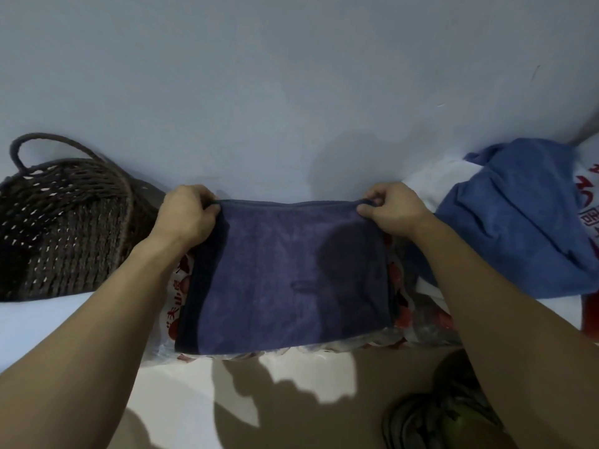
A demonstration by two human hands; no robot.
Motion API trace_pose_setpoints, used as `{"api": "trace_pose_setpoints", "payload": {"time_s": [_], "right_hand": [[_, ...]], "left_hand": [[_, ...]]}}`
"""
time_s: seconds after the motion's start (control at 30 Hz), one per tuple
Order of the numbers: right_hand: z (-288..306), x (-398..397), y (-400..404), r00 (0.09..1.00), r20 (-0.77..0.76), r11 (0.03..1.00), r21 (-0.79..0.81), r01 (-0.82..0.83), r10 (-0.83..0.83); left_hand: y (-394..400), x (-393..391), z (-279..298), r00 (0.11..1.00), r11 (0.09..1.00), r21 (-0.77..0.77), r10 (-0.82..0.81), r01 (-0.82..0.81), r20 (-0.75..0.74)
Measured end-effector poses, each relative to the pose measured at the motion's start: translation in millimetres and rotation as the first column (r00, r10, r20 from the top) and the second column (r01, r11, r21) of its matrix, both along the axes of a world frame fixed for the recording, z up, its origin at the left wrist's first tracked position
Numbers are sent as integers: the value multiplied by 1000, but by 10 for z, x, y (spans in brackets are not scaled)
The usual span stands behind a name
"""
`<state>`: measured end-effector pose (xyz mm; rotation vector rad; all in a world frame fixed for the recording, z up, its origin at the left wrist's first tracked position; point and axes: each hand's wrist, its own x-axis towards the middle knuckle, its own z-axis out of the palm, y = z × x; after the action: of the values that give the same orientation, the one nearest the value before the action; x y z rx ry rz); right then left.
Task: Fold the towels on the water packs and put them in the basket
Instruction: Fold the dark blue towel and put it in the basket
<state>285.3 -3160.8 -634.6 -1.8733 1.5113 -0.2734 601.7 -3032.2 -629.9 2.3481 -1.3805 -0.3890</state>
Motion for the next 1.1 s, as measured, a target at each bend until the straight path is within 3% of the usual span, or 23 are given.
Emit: {"api": "trace_pose_setpoints", "payload": {"time_s": [0.1, 0.2, 0.33, 0.5, 0.57, 0.7, 0.77, 0.83, 0.97, 1.03, 1.1], "right_hand": [[56, -36, -52, 984, 139, 991, 89, 101, -113], [151, -54, -58, 944, 245, 964, 201, 171, -219], [196, -37, 18, 771, 461, 871, 430, 240, -440], [108, -28, 61, 678, 486, 791, 565, 237, -551], [44, -3, 43, 695, 460, 806, 507, 306, -553], [-64, 71, -24, 859, 306, 912, 153, 381, -410], [-84, 99, -31, 889, 272, 928, 57, 367, -368], [-94, 121, -7, 902, 247, 929, -23, 371, -354], [-114, 153, 65, 914, 201, 910, -152, 385, -353], [-104, 165, 121, 918, 193, 894, -227, 385, -347], [-77, 168, 208, 910, 215, 871, -278, 405, -355]], "left_hand": [[0, 22, 0, 945, 991, -65, 91, -118, -315], [55, -1, 4, 783, 963, -124, 115, -238, -611], [108, -11, -66, 756, 924, -144, 193, -355, -626], [23, 86, -110, 732, 929, 24, 307, -369, -609], [-35, 115, -102, 728, 933, 78, 324, -351, -604], [-134, 68, -121, 692, 929, 85, 327, -360, -644], [-158, 38, -143, 779, 931, 58, 335, -361, -530], [-151, 0, -133, 898, 942, 18, 325, -335, -297], [-71, -312, -22, 959, 959, -128, 266, -253, 98], [-31, -650, 21, 980, 967, -252, 92, -46, 175], [-6, -1008, 6, 962, 925, -278, -225, 260, 151]]}}
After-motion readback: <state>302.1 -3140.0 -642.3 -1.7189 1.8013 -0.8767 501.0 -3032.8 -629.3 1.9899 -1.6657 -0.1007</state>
